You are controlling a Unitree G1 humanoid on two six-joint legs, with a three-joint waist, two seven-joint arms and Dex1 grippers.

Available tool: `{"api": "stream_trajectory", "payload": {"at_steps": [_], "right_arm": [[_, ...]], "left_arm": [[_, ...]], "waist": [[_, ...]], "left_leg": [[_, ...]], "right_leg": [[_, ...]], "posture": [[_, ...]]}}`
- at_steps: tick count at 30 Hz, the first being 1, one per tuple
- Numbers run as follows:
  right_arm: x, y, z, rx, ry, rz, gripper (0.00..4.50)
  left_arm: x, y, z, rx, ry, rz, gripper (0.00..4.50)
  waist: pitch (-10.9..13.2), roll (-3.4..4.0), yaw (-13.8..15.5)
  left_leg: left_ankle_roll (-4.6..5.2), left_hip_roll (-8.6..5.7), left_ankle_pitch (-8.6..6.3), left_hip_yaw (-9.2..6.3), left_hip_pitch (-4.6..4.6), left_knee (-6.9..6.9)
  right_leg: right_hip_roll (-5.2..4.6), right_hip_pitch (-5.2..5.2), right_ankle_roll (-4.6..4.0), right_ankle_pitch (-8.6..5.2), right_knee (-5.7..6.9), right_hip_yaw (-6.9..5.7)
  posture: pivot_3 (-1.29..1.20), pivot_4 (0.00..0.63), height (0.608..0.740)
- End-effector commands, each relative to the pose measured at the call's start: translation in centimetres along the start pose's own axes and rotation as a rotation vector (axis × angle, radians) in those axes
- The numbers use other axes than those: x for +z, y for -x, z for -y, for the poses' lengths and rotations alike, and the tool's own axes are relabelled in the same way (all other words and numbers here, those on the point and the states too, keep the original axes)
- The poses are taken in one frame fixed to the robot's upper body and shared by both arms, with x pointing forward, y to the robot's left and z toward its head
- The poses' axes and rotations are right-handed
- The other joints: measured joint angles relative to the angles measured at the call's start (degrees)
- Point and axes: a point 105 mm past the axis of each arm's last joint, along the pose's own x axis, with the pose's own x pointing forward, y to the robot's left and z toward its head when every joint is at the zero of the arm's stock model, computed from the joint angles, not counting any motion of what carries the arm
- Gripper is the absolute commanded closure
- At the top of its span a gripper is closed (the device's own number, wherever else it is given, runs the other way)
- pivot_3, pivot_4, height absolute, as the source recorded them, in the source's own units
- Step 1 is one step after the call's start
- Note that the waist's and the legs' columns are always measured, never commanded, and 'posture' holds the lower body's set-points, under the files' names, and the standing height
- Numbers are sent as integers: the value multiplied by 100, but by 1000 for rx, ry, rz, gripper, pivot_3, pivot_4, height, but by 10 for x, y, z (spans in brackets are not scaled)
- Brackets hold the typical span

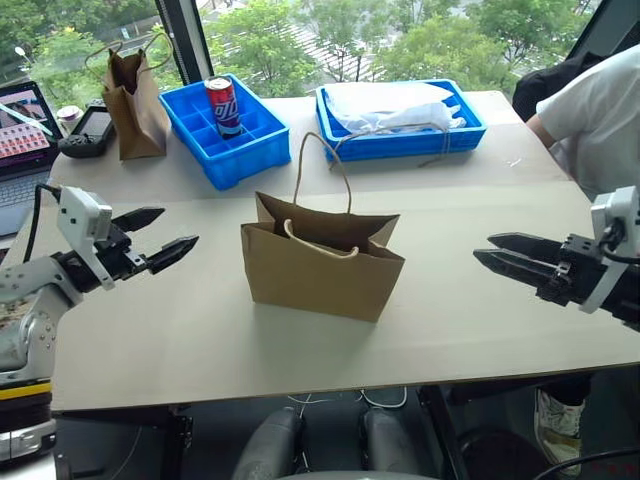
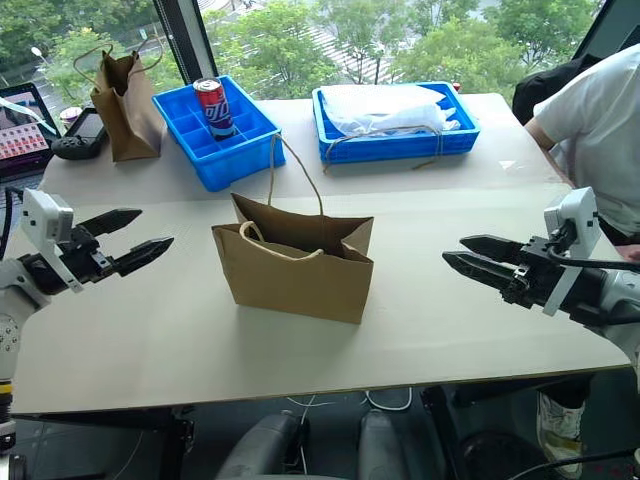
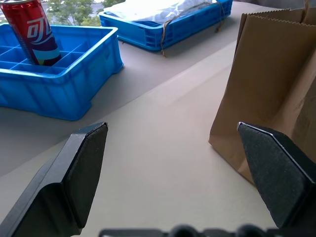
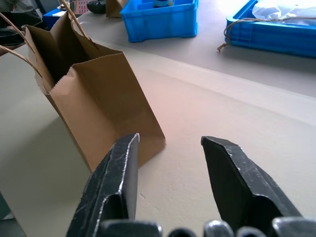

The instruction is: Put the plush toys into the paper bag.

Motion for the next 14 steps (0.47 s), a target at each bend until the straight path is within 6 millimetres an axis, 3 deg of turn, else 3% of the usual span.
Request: {"api": "stream_trajectory", "payload": {"at_steps": [1,3,14], "right_arm": [[8,5,-2,-24,46,50,661],[4,6,-5,-30,52,45,17],[-7,7,-5,-97,81,40,17]], "left_arm": [[7,2,5,-9,-43,-7,0],[6,-1,8,-36,-38,0,0],[8,-14,11,-79,-12,21,0]], "waist": [[0,0,-18],[0,0,-17],[0,0,-14]], "left_leg": [[-1,2,0,2,0,0],[-4,6,-3,3,1,-1],[-4,9,-3,9,5,0]], "right_leg": [[1,0,0,0,0,0],[4,-1,-2,1,0,1],[8,2,-7,4,-2,1]], "posture": [[0,150,740],[0,150,740],[0,150,740]]}}
